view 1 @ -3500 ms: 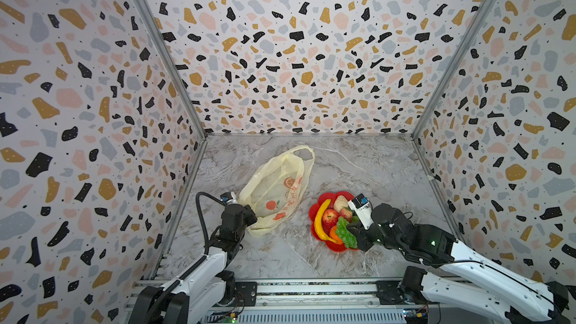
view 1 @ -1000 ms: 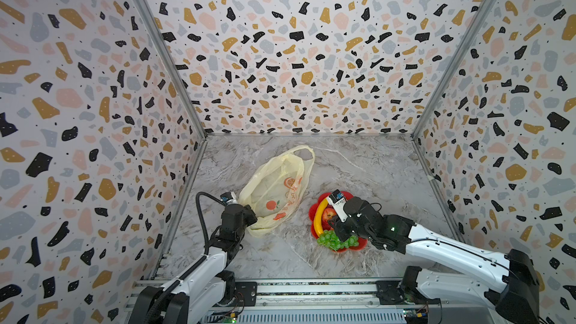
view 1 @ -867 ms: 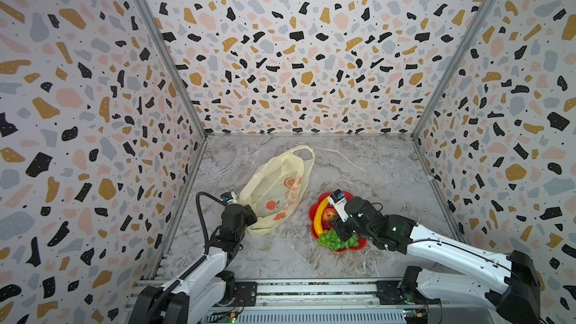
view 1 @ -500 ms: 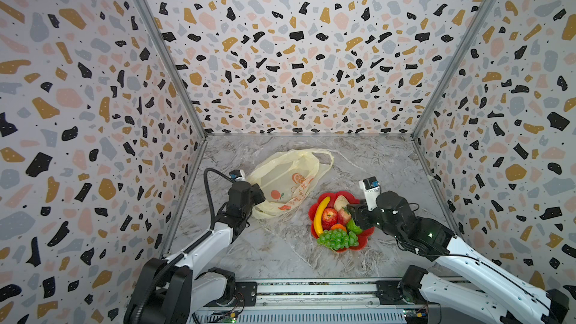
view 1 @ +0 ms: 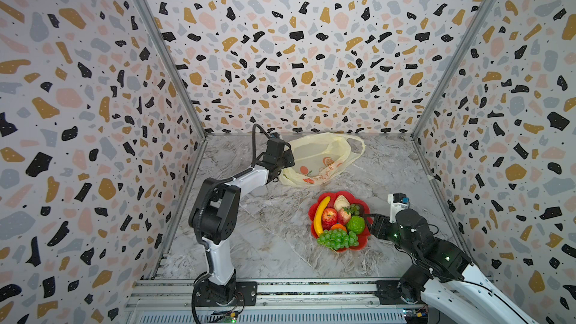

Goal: Take fruits out of the plastic bag
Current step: Move the plastic bag to the top-center of the table.

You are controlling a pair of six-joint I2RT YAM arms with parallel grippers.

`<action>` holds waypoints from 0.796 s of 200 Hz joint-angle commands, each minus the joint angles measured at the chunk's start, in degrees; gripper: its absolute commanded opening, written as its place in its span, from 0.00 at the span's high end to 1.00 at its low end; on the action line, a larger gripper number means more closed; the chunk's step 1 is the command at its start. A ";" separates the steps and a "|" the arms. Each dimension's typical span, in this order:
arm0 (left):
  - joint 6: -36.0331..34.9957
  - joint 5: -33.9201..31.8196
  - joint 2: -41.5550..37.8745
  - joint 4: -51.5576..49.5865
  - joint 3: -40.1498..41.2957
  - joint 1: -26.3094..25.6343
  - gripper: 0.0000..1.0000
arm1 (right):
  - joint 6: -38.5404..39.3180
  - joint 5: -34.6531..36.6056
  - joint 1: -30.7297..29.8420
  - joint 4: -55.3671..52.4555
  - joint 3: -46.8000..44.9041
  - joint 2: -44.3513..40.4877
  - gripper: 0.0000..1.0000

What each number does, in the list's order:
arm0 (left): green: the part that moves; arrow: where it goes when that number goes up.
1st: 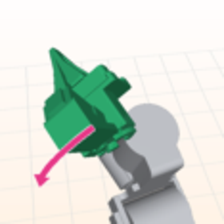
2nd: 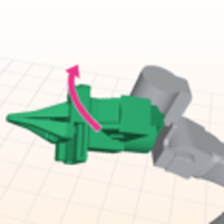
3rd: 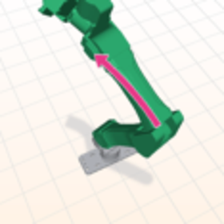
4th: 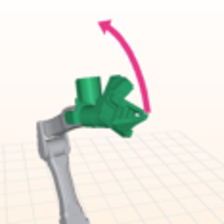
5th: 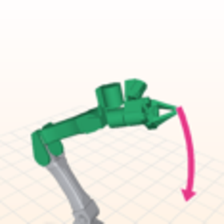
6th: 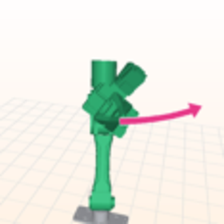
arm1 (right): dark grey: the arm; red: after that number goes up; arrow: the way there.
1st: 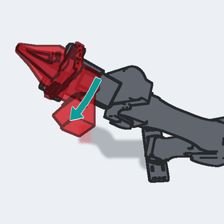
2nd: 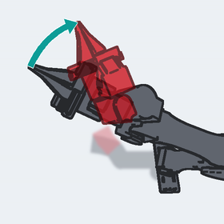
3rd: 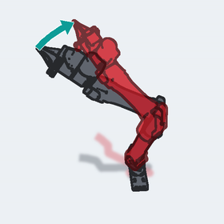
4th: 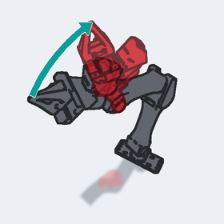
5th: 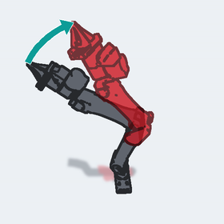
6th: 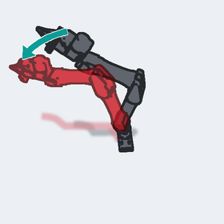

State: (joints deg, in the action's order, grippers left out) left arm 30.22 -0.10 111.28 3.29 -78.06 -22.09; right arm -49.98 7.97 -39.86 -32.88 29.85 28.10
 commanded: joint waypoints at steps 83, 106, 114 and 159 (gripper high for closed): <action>-4.64 -9.50 6.84 -19.39 -20.12 -1.16 0.23 | -11.94 -6.38 0.21 -1.57 -8.49 -1.16 0.39; -3.99 -12.20 3.87 -24.08 -21.43 -1.12 0.14 | -13.08 -7.48 0.20 -1.80 -10.27 -1.41 0.40; -3.50 -13.14 2.15 -25.01 -20.65 -1.14 0.12 | -13.48 -7.69 0.14 -2.13 -10.55 -1.74 0.40; 1.57 -17.77 -17.70 -13.13 3.87 -1.13 0.08 | -16.15 -9.86 -0.39 -2.12 -12.96 -4.07 0.48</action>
State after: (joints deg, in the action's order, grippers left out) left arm 28.40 -13.63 103.42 -16.05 -84.75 -22.96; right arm -63.59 -0.16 -39.86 -34.33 18.11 25.39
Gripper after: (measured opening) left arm 0.915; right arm 0.555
